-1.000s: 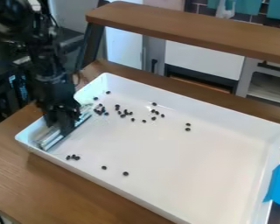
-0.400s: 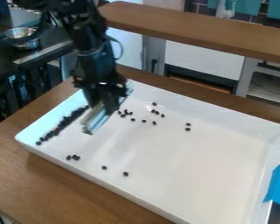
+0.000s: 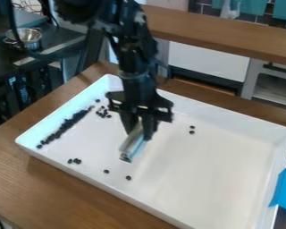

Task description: Sweep into pile

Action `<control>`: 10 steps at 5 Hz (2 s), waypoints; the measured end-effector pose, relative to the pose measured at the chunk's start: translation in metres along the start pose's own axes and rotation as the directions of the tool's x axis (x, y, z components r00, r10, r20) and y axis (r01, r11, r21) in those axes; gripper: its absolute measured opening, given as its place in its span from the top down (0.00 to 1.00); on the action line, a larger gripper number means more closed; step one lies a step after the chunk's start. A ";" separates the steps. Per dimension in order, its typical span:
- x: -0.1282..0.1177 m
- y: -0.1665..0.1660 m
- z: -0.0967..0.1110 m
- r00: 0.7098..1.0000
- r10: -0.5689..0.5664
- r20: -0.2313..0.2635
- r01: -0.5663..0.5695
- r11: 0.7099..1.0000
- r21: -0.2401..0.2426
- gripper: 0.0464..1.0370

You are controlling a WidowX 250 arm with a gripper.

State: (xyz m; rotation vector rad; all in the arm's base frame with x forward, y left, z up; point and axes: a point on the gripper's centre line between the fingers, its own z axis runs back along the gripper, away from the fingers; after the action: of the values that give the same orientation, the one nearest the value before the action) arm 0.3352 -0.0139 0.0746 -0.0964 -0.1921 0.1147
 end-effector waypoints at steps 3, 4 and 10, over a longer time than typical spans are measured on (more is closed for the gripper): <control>-0.024 -0.003 -0.048 1.000 0.024 -0.014 -0.022 0.995 0.099 0.67; -0.027 0.005 -0.050 1.000 0.029 -0.010 -0.028 0.994 0.103 0.67; -0.047 0.129 -0.034 0.997 -0.069 -0.045 0.077 0.973 0.217 0.67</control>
State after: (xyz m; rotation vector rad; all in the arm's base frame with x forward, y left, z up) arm 0.2828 0.1048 0.0189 0.1283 -0.1446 0.0601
